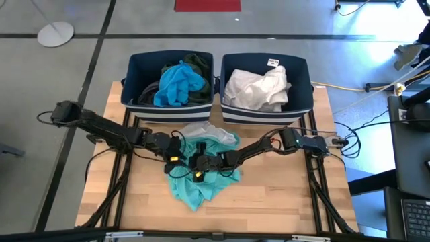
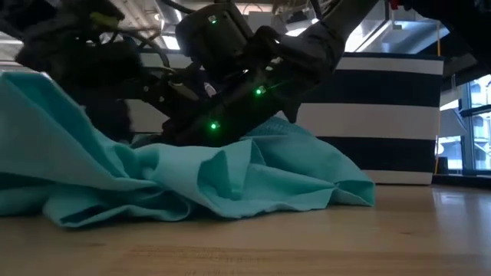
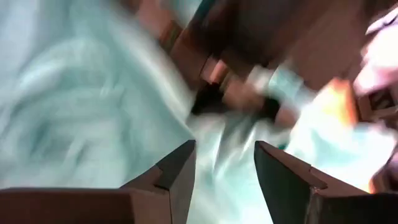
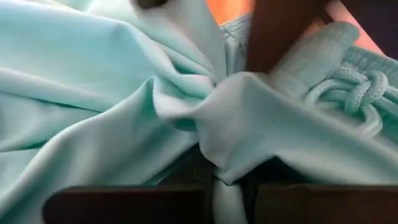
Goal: Sort clothes
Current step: Put the light blue shorts into the left blue laundry bin
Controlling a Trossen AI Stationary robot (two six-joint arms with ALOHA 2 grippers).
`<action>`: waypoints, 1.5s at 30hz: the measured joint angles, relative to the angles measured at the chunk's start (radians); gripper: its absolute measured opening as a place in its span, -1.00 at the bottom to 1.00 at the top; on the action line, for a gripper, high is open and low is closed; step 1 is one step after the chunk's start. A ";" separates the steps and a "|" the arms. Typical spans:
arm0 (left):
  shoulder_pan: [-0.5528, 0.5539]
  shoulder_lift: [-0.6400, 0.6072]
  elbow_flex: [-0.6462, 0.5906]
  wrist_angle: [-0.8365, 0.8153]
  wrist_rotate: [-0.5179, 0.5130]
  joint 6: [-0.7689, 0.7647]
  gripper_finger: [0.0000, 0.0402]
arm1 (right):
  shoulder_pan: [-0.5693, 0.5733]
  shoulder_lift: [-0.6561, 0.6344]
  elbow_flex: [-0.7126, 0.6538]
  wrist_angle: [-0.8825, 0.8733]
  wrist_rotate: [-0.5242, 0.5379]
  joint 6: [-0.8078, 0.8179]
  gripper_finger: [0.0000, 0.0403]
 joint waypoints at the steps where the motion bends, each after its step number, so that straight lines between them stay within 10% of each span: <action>1: 0.000 -0.035 0.001 -0.077 -0.001 0.002 -0.23 | 0.002 -0.001 0.000 -0.008 0.004 0.005 -0.83; 14: -0.066 -0.405 0.000 -0.510 -0.214 -0.059 -0.23 | 0.021 -0.275 -0.005 -0.293 0.015 -0.012 -0.92; 29: -0.127 -0.431 -0.184 -0.310 -0.275 -0.133 -0.23 | -0.029 -0.525 0.178 -0.303 0.028 -0.321 -0.93; 45: -0.127 -0.430 -0.197 -0.213 -0.304 -0.125 -0.23 | -0.348 -0.496 0.523 -0.013 -0.276 -0.450 -0.92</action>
